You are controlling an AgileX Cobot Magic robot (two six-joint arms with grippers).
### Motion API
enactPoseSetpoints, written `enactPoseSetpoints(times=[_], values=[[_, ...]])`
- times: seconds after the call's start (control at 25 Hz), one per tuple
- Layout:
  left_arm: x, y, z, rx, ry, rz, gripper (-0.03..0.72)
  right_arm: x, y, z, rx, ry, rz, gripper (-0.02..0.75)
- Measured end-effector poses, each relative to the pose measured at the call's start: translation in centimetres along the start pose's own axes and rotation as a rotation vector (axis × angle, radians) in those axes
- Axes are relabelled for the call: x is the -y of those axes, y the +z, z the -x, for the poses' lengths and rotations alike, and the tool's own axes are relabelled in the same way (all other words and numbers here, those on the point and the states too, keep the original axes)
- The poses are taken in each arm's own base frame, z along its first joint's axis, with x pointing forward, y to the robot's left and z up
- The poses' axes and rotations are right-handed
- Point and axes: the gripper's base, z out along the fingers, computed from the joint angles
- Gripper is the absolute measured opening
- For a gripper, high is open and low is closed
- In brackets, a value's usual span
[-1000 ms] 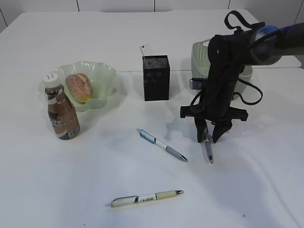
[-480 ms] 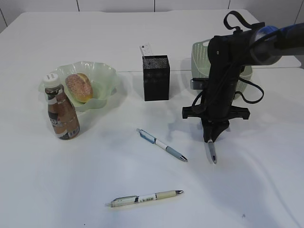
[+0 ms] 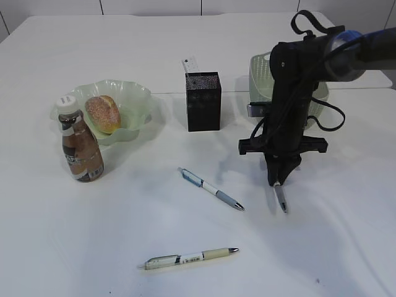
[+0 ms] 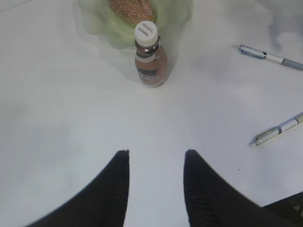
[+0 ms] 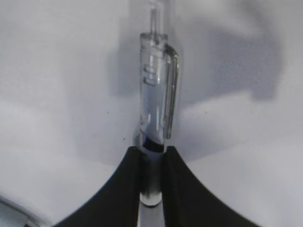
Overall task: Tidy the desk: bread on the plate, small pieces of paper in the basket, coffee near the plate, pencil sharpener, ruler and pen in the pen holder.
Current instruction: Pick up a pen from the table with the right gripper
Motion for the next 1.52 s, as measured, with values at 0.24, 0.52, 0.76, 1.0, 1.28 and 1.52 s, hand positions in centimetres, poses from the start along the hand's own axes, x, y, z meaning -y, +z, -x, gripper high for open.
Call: enactPoseSetpoints(times=[0.24, 0.52, 0.76, 1.0, 1.28, 1.52], values=[[0.0, 0.0, 0.0, 0.0, 0.0, 0.0, 0.268, -0.3, -1.5, 0.8, 0.046, -0.027, 0.014, 0.104], [0.0, 0.0, 0.0, 0.0, 0.0, 0.0, 0.268, -0.8, -4.5, 1.9, 0.144, -0.057, 0.039, 0.104], [0.0, 0.0, 0.0, 0.0, 0.0, 0.0, 0.268, -0.7, -7.4, 1.3, 0.217, -0.086, 0.022, 0.104], [0.0, 0.0, 0.0, 0.0, -0.001, -0.002, 0.268, -2.6, -10.5, 0.6, 0.378, -0.169, 0.024, 0.104], [0.0, 0.0, 0.0, 0.0, -0.001, -0.002, 0.268, -3.9, -11.8, 0.6, 0.5, -0.266, 0.044, 0.104], [0.0, 0.0, 0.0, 0.0, -0.001, -0.002, 0.268, -4.4, -12.6, 1.6, 0.642, -0.313, 0.062, 0.104]])
